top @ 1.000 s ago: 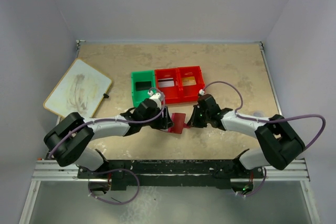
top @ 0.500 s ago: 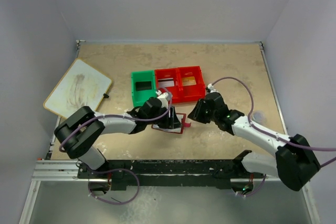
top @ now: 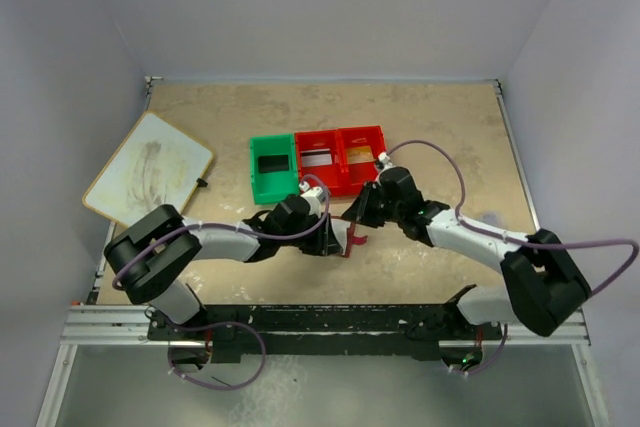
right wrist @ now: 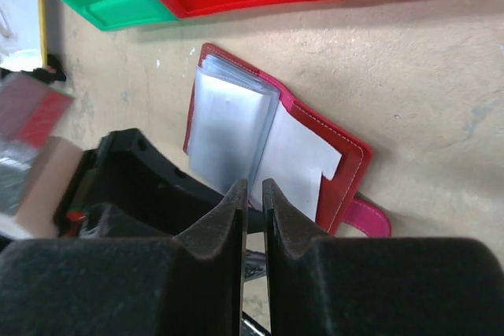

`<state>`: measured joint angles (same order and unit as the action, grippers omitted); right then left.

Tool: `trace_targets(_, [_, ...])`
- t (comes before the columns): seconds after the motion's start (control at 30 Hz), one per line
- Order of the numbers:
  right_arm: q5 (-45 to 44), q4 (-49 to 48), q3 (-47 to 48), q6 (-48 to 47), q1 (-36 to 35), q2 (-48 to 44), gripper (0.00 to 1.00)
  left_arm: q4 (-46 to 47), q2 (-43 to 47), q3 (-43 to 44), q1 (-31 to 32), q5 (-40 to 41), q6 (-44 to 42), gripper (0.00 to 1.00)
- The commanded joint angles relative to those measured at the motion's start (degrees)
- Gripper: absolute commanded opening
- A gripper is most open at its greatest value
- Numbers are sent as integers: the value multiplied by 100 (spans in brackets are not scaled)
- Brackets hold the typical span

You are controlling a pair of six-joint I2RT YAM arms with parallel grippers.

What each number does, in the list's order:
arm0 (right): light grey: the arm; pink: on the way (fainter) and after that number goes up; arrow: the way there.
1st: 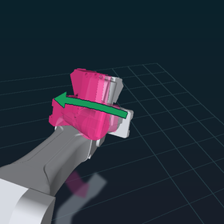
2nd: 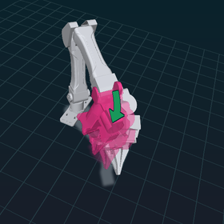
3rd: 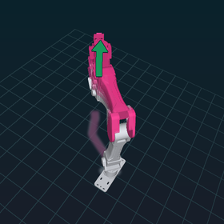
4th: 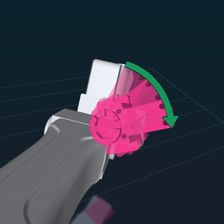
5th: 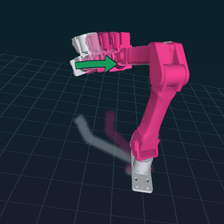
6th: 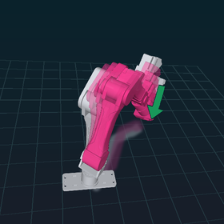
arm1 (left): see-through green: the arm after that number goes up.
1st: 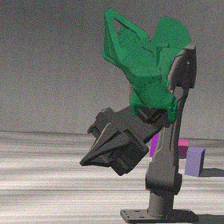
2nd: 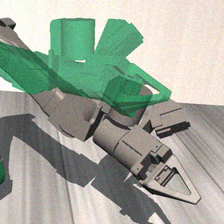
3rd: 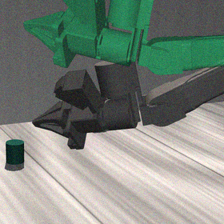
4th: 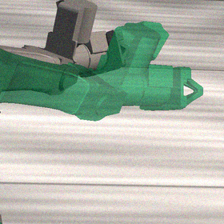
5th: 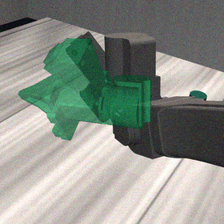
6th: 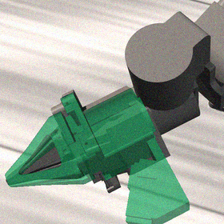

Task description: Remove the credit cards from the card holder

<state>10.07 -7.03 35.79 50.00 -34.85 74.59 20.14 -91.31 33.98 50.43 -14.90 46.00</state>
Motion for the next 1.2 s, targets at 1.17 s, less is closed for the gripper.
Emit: trace_targets(1.17, [-13,-241,98,-203,-17,1790,8,-1729,1371,16,1,2300,-156,58])
